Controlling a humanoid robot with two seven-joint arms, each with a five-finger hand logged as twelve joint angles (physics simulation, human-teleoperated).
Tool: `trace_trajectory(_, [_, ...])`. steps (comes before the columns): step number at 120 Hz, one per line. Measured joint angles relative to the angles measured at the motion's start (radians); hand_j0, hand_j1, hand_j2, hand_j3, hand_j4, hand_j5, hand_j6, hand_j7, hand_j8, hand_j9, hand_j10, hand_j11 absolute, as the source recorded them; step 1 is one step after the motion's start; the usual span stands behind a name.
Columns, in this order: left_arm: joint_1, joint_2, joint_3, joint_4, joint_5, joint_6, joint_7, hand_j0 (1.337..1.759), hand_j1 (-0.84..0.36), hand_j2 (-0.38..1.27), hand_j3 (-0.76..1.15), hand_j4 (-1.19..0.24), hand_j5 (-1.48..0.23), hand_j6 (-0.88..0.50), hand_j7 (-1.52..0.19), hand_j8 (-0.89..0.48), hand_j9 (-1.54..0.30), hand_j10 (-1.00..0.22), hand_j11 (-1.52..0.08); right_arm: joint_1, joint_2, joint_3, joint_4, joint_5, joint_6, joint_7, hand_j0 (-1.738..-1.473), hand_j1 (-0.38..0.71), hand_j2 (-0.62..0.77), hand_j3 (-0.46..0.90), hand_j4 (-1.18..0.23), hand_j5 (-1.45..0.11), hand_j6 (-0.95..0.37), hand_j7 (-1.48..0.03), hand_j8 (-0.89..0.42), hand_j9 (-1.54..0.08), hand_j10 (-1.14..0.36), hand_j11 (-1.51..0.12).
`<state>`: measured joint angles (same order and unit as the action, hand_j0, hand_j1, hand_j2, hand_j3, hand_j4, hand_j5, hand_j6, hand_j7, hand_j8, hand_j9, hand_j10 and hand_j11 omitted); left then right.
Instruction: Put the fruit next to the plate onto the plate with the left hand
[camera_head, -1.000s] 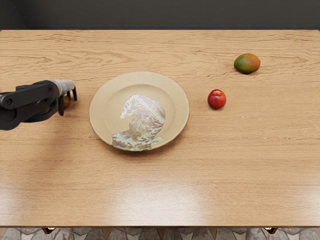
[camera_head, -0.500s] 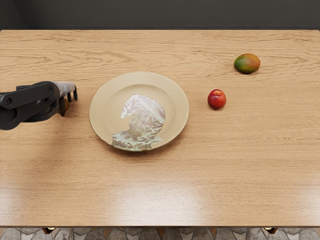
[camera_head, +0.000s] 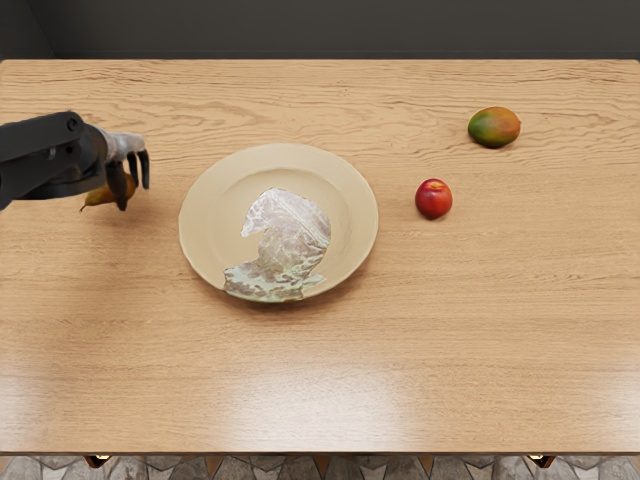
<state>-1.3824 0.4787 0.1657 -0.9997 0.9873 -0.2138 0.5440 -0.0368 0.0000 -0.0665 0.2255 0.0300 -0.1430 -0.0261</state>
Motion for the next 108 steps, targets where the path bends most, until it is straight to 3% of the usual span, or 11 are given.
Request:
trace_trajectory(39, [-0.130,-0.080,0.002,-0.005,-0.085,-0.086,0.054,1.647,-0.38,0.38,0.00,-0.76,-1.13,-0.44,-1.12,-0.37,-1.11,-0.52,-1.08,0.000,0.000,0.002,0.000,0.001,-0.001,0.002,-1.658,-0.31,-0.01,0.00,-0.03,-0.04,-0.03,-0.04,-0.03,-0.04,-0.03,-0.04])
trace_trajectory(43, [-0.139,-0.088,0.002,-0.005,-0.092,-0.090,0.058,1.647,-0.40,0.33,0.00,-0.76,-1.14,-0.39,-1.13,-0.34,-1.11,-0.50,-1.09,0.000,0.000,0.003,0.000,0.001,-0.001,0.002,-1.658,-0.31,-0.01,0.00,-0.03,-0.04,-0.03,-0.04,-0.03,-0.04,-0.03,-0.04])
trace_trajectory(62, [-0.166,-0.132,0.001,-0.012,-0.108,-0.091,0.065,1.649,-0.35,0.36,0.00,-0.78,-1.13,-0.49,-1.13,-0.38,-1.11,-0.56,-1.09,0.000,0.000,0.002,0.000,0.001,-0.001,0.003,-1.658,-0.31,-0.01,0.00,-0.03,-0.04,-0.03,-0.04,-0.03,-0.04,-0.03,-0.04])
trace_trajectory(76, [-0.200,-0.139,0.001,-0.023,-0.131,-0.096,0.066,1.649,-0.33,0.34,0.00,-0.80,-1.16,-0.48,-1.14,-0.41,-1.13,-0.60,-1.12,-0.001,0.000,0.001,0.000,0.001,-0.001,0.003,-1.658,-0.31,-0.01,0.00,-0.03,-0.04,-0.03,-0.04,-0.03,-0.04,-0.03,-0.04])
trace_trajectory(108, [-0.234,-0.188,0.001,-0.026,-0.179,-0.116,0.067,1.651,-0.39,0.57,0.00,-0.81,-1.22,-0.51,-1.19,-0.42,-1.18,-0.60,-1.16,-0.001,0.000,0.001,0.000,0.001,-0.001,0.003,-1.658,-0.31,-0.01,0.00,-0.03,-0.04,-0.03,-0.04,-0.03,-0.04,-0.03,-0.04])
